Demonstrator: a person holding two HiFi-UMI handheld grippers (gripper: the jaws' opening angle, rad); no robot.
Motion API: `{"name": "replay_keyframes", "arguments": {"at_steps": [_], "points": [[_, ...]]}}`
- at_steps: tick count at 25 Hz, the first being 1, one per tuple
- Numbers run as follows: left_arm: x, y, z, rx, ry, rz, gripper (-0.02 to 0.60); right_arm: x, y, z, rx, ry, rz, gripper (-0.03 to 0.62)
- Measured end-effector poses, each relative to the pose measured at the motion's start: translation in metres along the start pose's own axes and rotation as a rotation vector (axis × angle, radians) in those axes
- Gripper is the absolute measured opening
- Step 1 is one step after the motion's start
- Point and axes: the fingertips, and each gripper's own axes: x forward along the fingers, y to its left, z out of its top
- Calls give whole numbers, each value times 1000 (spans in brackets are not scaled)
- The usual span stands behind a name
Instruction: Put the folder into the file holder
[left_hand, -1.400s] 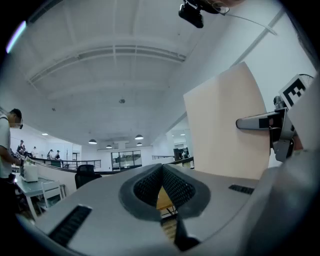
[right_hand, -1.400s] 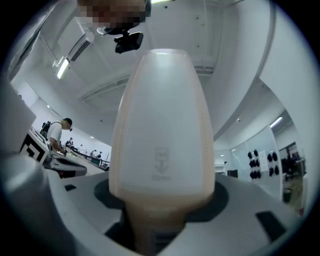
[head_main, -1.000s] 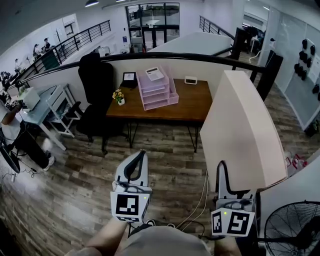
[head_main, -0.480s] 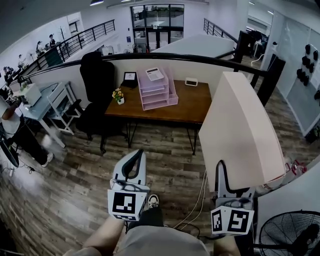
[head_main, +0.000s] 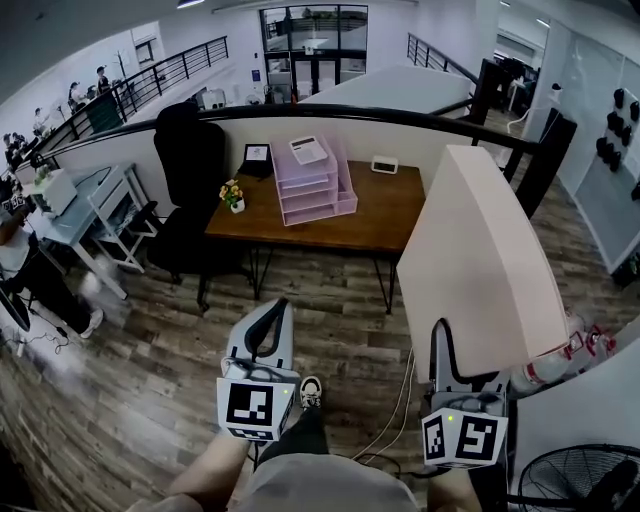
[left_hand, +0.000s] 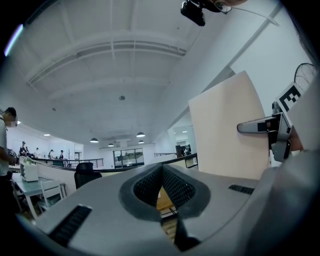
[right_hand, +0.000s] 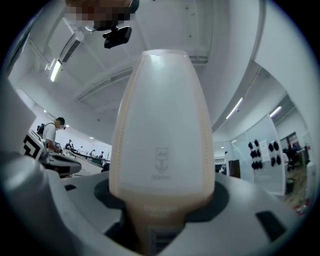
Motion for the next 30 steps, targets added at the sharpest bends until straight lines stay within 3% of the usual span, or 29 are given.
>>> {"name": "replay_keyframes", "arguments": {"at_steps": [9, 22, 30], "points": [[87, 45, -15, -12, 16, -34, 3, 94, 9, -21, 3, 36, -22, 301], [260, 153, -37, -10, 36, -72, 3, 297, 45, -58, 11, 63, -44, 301], [320, 194, -48, -26, 43, -55, 3, 376, 58, -78, 21, 68, -33, 301]]}}
